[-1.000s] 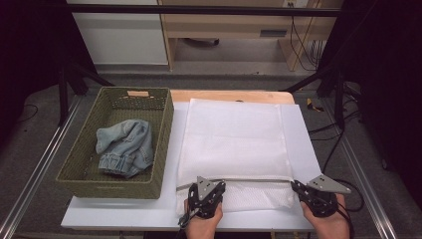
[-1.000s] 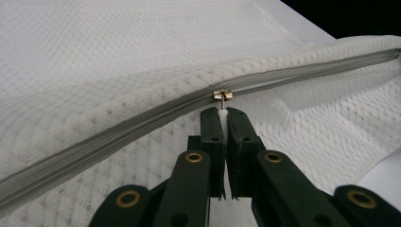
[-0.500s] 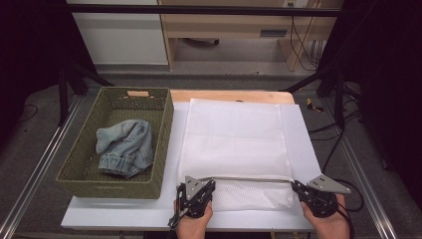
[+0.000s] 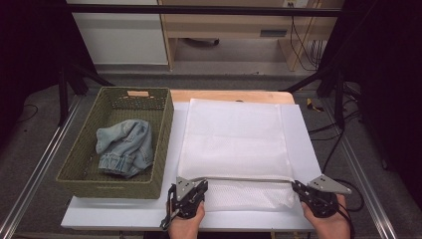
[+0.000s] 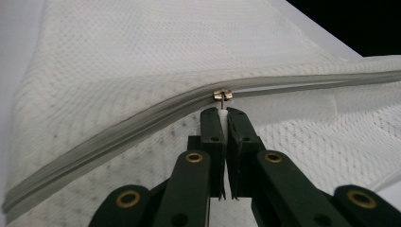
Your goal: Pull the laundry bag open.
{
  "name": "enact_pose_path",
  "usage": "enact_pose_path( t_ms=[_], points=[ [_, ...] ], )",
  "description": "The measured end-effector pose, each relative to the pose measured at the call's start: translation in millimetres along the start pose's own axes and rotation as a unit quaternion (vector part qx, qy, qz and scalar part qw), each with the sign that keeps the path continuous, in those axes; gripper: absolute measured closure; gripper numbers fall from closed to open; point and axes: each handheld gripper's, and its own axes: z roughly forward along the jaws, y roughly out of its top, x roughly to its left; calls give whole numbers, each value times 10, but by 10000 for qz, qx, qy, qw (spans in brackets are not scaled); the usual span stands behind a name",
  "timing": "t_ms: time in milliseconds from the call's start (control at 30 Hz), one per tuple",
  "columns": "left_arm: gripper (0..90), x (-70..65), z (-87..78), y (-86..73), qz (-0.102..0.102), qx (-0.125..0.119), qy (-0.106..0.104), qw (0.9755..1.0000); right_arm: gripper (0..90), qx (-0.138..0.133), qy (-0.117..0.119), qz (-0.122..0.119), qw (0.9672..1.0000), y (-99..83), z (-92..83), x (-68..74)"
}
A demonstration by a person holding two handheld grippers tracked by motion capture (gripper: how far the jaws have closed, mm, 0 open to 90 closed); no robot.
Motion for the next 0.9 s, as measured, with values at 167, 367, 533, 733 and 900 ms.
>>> enact_pose_path(
  t_ms=[167, 367, 533, 733, 900],
  points=[
    [870, 108, -74, -5, -77, -38, 85, 9999, 848, 33, -36, 18, 10000, -8, -4, -12],
    [870, 173, -148, -10, -112, -53, 140, 9998, 848, 72, -20, 49, 10000, -10, 0, -6],
    [870, 212, -169, -31, -134, -64, 190, 9997, 848, 87, -27, 40, 10000, -12, 5, -14],
    [870, 257, -223, -58, -160, -65, 233, 9996, 848, 128, -52, 120, 9998, -24, 11, -23],
    [870, 283, -267, -97, -151, -35, 254, 9996, 848, 159, -63, 106, 9998, -32, 21, -32]
  ],
)
